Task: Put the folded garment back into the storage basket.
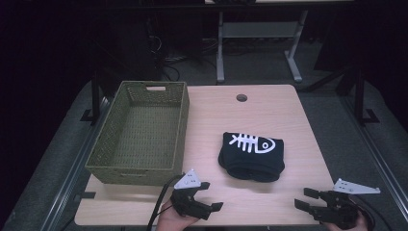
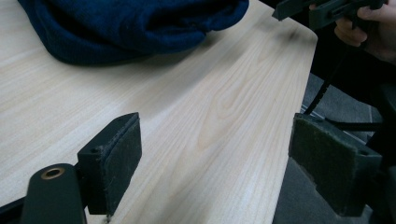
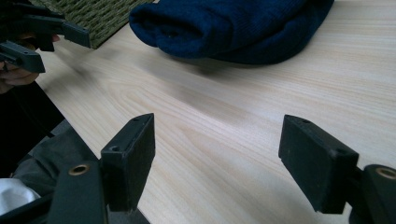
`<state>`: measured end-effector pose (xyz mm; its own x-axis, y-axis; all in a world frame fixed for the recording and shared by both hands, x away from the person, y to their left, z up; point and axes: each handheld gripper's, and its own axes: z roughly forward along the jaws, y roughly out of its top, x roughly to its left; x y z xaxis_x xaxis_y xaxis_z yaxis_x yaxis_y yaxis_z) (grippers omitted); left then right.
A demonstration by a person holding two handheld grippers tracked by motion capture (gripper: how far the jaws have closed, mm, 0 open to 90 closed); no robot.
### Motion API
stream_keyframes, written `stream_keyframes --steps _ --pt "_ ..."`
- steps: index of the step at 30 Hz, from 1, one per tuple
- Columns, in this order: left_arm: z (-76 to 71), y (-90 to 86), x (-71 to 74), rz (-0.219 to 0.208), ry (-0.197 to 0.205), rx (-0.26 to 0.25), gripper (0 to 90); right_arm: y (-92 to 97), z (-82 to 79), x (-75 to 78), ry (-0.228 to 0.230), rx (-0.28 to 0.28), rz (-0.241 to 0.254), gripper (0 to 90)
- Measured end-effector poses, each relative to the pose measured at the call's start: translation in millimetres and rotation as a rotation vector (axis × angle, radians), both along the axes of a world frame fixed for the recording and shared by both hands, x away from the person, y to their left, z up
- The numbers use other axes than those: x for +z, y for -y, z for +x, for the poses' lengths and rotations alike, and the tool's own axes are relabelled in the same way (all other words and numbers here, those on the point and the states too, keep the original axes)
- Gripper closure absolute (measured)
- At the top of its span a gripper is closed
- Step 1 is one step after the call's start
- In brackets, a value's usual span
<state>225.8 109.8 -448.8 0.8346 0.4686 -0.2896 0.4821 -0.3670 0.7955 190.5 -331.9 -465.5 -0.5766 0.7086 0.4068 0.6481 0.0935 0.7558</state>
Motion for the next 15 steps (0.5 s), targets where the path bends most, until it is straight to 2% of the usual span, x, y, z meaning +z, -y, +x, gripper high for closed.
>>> stream_keyframes --steps 4,6,7,12,15 --pt "1.6 2.0 -1.3 0.009 -0.008 -0.006 17.3 -2.8 3.5 3.1 0.006 -0.001 0.003 26.9" --pt "0.8 3.0 -2.0 0.008 -0.013 -0.011 17.4 -3.8 5.7 4.3 0.019 0.002 0.02 26.9" --pt "0.1 4.4 -1.9 0.013 -0.013 -0.007 17.4 -6.5 6.9 6.4 0.024 0.004 -0.017 26.6" --pt "2.1 8.2 1.5 0.0 -0.007 -0.01 17.4 -7.4 10.9 8.7 0.031 0.012 -0.014 26.1" --pt "5.1 12.3 4.3 0.006 -0.009 -0.007 17.4 -5.4 22.7 15.2 0.034 0.015 -0.012 25.2"
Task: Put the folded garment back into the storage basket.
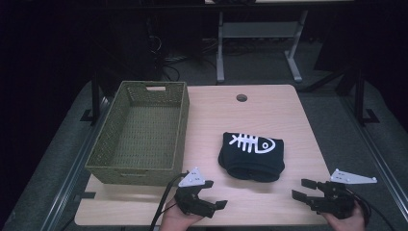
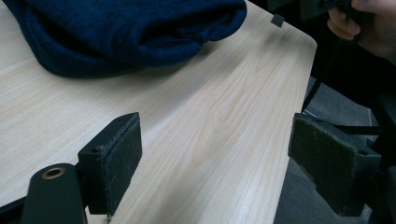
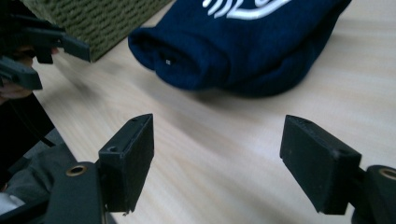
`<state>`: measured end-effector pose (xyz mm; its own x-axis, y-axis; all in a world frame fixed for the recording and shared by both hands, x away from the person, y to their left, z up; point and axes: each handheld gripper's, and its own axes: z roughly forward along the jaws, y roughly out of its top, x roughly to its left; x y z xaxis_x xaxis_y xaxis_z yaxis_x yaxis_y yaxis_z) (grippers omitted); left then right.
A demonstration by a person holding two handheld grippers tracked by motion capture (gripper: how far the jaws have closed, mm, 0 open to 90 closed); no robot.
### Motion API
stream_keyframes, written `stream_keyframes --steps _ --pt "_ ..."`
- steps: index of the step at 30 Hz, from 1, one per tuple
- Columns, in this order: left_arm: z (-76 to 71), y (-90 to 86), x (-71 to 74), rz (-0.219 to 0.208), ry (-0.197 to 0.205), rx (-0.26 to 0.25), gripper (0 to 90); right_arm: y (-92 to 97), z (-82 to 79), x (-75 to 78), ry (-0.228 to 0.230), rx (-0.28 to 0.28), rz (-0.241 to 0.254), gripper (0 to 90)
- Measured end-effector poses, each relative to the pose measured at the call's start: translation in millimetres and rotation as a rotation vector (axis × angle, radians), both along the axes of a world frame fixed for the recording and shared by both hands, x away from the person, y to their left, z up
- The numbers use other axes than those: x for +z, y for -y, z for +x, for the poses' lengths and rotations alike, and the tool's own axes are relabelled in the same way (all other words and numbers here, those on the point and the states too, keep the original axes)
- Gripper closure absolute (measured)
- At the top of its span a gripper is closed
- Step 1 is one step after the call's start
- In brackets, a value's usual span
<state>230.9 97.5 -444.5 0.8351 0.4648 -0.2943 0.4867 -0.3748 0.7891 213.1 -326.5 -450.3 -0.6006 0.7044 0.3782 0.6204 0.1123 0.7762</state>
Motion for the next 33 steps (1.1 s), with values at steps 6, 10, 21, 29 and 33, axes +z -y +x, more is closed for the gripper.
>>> stream_keyframes --steps 6,10,21,29,33 --pt "5.1 7.2 5.3 0.003 0.017 0.014 17.4 -0.4 18.1 6.8 -0.001 0.003 0.002 24.6" --pt "11.1 14.1 7.3 -0.002 0.014 0.017 17.4 -1.3 24.6 9.6 0.005 0.004 0.008 24.3" --pt "26.0 26.0 13.6 -0.013 0.024 0.031 17.6 -2.9 41.0 9.5 -0.023 0.006 -0.008 23.6" --pt "43.7 28.4 21.8 -0.02 0.014 0.103 17.7 -7.4 50.1 20.6 -0.017 0.021 -0.012 23.7" --pt "57.8 34.4 21.6 -0.006 -0.007 0.13 17.7 -12.5 59.3 26.9 -0.022 0.032 -0.028 23.7"
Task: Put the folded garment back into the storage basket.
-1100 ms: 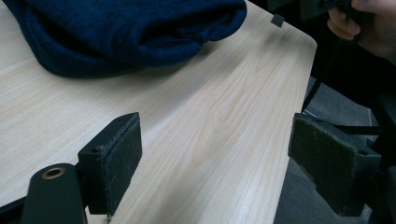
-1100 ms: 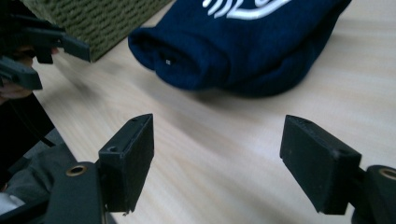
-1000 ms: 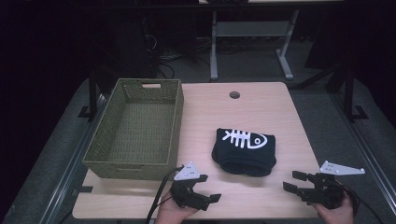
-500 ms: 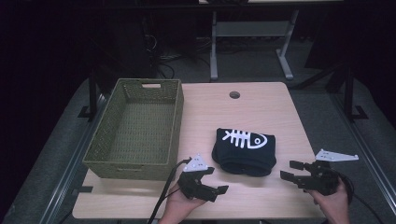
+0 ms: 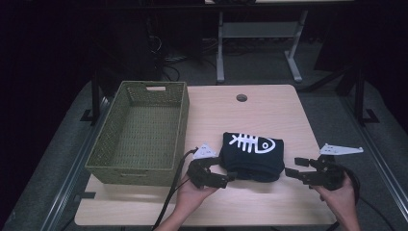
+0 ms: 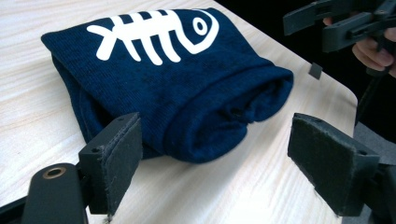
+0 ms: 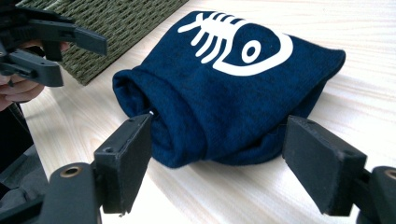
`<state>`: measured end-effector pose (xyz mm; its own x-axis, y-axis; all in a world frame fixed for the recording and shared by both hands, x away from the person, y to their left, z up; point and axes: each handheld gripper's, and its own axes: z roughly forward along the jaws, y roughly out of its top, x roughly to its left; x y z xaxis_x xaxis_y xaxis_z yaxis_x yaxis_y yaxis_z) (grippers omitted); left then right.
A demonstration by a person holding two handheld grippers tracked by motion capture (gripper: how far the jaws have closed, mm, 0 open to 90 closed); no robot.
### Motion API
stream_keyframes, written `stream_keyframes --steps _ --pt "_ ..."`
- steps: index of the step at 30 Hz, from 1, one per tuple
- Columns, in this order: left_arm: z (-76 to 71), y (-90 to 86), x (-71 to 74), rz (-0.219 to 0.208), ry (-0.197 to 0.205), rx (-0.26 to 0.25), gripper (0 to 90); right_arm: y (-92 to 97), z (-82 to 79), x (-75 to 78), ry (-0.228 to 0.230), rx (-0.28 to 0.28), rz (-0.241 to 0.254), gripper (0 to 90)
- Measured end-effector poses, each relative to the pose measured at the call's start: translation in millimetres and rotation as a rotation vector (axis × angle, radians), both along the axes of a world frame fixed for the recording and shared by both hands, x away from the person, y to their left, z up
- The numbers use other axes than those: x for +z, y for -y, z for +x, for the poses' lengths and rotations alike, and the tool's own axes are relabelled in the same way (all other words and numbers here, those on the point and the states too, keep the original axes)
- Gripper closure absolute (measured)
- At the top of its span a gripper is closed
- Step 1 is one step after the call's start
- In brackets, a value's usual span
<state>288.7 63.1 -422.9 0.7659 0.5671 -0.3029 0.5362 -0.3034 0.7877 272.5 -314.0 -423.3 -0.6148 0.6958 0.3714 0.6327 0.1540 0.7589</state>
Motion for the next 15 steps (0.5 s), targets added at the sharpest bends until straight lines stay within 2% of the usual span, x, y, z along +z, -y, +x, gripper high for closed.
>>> stream_keyframes --steps 4,5,6,8,9,10,15 --pt "7.2 3.4 -2.0 0.013 -0.002 0.025 17.7 -3.1 6.6 1.7 -0.012 -0.001 -0.002 24.0" --pt "12.8 5.4 -3.3 0.018 -0.003 0.056 17.9 -5.6 12.3 0.3 -0.014 0.003 -0.01 24.0" --pt "16.1 6.3 -3.6 0.03 -0.002 0.067 18.6 -7.2 15.1 -0.2 -0.025 0.004 -0.021 24.0" --pt "19.3 7.2 -4.0 0.027 -0.005 0.082 18.7 -8.4 18.1 -0.7 -0.034 0.001 -0.031 24.0" --pt "26.8 9.0 -4.6 0.029 -0.018 0.109 18.9 -10.1 23.8 -2.2 -0.042 -0.006 -0.035 24.0" --pt "26.8 9.0 -4.6 0.029 -0.018 0.109 18.9 -10.1 23.8 -2.2 -0.042 -0.006 -0.035 24.0" --pt "45.3 14.4 -10.8 0.051 -0.051 0.169 19.1 -10.6 42.2 -12.6 -0.089 -0.062 -0.044 24.8"
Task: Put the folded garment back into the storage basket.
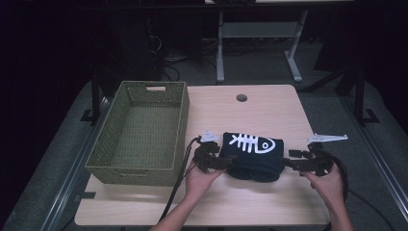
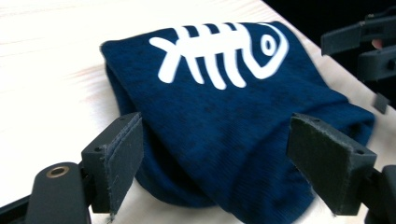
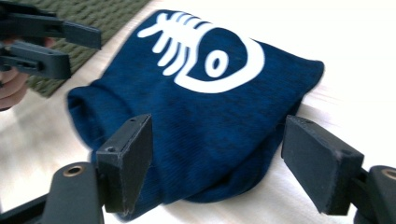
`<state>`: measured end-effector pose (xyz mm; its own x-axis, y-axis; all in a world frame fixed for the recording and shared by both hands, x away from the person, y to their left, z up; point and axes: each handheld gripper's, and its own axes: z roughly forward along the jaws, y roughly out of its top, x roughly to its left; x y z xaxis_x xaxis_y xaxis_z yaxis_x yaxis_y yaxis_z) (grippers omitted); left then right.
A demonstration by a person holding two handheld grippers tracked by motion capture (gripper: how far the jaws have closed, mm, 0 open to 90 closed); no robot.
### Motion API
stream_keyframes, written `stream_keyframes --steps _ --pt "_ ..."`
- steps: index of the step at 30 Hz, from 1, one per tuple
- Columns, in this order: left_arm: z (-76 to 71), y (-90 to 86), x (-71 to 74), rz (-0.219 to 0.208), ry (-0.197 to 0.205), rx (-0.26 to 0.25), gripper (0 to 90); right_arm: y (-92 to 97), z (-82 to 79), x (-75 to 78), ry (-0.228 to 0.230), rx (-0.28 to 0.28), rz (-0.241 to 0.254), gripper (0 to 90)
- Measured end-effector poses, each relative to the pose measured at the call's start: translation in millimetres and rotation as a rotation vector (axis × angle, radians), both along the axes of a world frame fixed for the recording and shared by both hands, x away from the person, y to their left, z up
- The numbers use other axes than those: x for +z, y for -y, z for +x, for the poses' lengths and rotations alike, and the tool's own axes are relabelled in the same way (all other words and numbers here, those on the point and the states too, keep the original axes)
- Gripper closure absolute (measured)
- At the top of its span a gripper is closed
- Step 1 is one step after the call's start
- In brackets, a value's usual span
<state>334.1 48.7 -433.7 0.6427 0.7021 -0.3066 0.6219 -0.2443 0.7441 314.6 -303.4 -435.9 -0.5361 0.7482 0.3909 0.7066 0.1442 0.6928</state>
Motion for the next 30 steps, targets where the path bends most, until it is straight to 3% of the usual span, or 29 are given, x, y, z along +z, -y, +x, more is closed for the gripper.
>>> stream_keyframes --steps 1,2,7,8,12,17,25,30 --pt "0.0 0.0 0.0 0.0 0.0 0.0 19.1 0.0 0.0 0.0 0.0 0.0 0.0 24.8" --pt "6.8 -0.2 -6.0 0.007 -0.027 0.012 19.2 -0.7 4.9 -5.2 -0.031 -0.008 -0.013 25.1" --pt "19.4 -2.6 -19.8 0.015 -0.087 0.025 22.0 -1.2 12.0 -13.8 -0.07 -0.021 -0.013 25.7" --pt "23.0 -4.0 -24.1 0.024 -0.099 0.029 22.3 -3.2 14.4 -16.9 -0.087 -0.02 -0.001 29.4" --pt "25.4 -3.1 -27.9 0.011 -0.12 0.044 22.6 -8.2 19.0 -21.9 -0.106 -0.009 -0.026 31.9" --pt "27.2 -1.5 -33.6 0.012 -0.153 0.029 25.0 -8.8 22.6 -27.8 -0.122 -0.041 -0.032 37.6" --pt "25.6 0.7 -35.7 -0.03 -0.172 -0.025 42.6 -14.5 20.0 -31.9 -0.106 -0.07 -0.06 49.1" --pt "25.4 3.7 -38.0 -0.068 -0.183 -0.055 57.1 -12.0 16.7 -36.9 -0.122 -0.092 -0.02 58.9"
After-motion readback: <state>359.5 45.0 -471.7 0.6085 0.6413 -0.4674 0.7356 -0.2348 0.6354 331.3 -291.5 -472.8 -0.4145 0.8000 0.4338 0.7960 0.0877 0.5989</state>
